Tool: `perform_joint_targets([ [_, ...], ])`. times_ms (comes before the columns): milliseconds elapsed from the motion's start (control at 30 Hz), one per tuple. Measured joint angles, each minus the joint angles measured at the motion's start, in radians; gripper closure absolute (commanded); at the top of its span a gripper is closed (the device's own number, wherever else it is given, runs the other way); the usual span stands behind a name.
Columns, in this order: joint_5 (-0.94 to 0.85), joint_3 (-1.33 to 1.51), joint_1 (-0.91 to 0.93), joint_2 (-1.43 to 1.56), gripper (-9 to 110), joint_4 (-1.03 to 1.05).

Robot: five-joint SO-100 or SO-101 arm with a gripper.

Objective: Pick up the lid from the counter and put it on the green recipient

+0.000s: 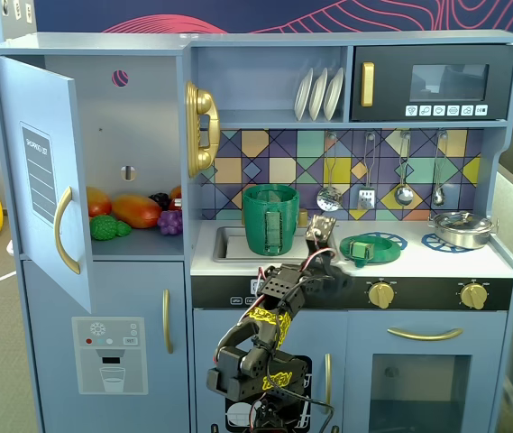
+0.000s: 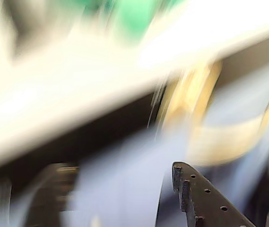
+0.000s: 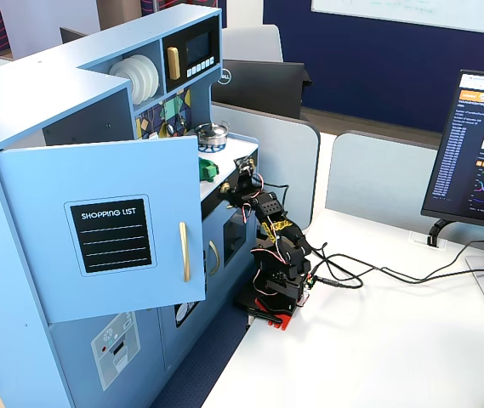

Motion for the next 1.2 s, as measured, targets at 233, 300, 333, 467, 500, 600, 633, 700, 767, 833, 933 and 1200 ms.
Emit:
perform_joint_targets([
  [233, 0.029, 0.000, 0.037, -0.094, 57, -0.374],
  [300, 0.029, 0.000, 0.046, -0.126, 56, -0.425],
  [333, 0.029, 0.000, 0.052, -0.143, 56, -0.445],
  [467, 0.029, 0.002, 0.071, -0.209, 55, -0.500],
  [500, 0.034, 0.002, 0.074, -0.222, 55, -0.511],
  [600, 0.034, 0.002, 0.077, -0.265, 55, -0.538],
  [633, 0.034, 0.002, 0.077, -0.281, 55, -0.548],
  [700, 0.034, 0.002, 0.077, -0.310, 55, -0.566],
  [767, 0.034, 0.000, 0.077, -0.345, 56, -0.578],
  [833, 0.034, 0.000, 0.077, -0.383, 55, -0.586],
  [933, 0.034, -0.038, 0.075, -0.457, 56, -0.606],
  [1200, 0.034, -0.178, 0.046, -0.630, 58, -0.626],
])
